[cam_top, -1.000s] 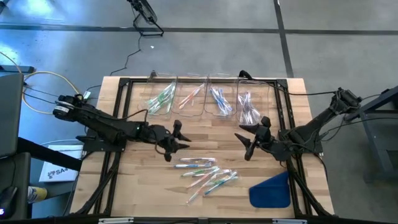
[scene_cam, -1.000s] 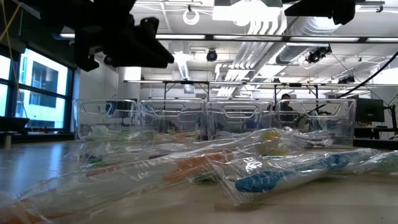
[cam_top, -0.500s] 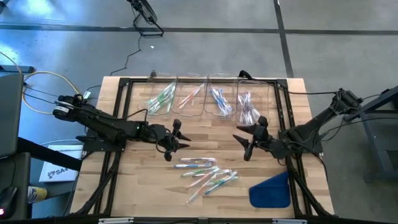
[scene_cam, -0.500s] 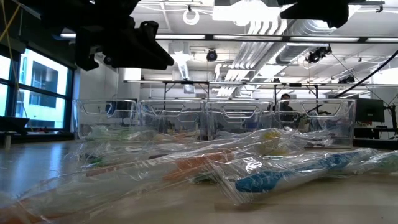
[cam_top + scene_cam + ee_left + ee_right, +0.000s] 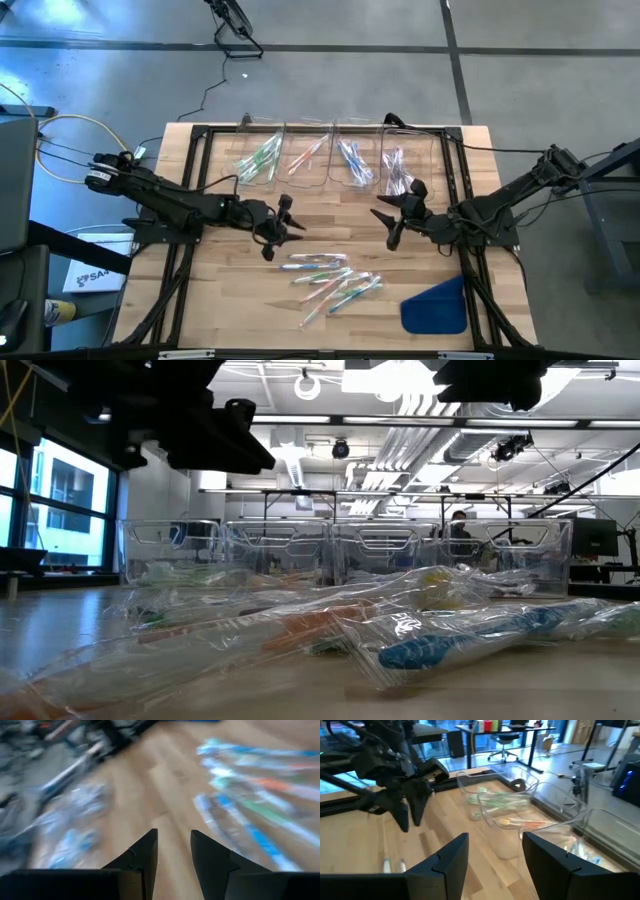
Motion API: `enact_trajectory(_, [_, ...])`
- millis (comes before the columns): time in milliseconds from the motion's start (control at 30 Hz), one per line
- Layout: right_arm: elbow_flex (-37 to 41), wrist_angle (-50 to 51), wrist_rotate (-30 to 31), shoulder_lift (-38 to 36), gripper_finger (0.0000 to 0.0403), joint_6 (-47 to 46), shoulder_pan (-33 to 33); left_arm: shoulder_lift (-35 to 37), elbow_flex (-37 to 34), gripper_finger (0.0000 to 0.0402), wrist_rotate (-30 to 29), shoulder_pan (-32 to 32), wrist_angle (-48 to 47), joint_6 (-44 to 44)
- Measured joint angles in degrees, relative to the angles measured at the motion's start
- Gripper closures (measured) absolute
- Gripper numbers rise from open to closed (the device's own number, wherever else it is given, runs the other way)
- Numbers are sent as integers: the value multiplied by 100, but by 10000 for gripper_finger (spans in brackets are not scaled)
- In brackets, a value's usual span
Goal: Pick & Place Toothbrushes
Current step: Put the violet toothbrush into the right transparent bin
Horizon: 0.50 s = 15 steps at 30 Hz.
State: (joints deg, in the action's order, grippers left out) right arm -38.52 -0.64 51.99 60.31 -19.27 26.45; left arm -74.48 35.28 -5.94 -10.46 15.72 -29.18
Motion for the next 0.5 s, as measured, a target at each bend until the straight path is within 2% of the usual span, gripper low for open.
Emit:
enact_trajectory(67, [0,0,-152,0,222,-1,-38,0,127,290,418,0,-285,113])
enact_trajectory(167, [0,2,-330,0,222,-41,-94,0,465,290,686,-8,-1139,416])
enact_trajectory(300, [0,4,-442,0,222,-20,-186,-74,880,291,692,-5,-2159,700])
enact_trajectory(500, [-4,51,-443,0,222,-61,-303,-447,1444,291,748,-201,-2684,675])
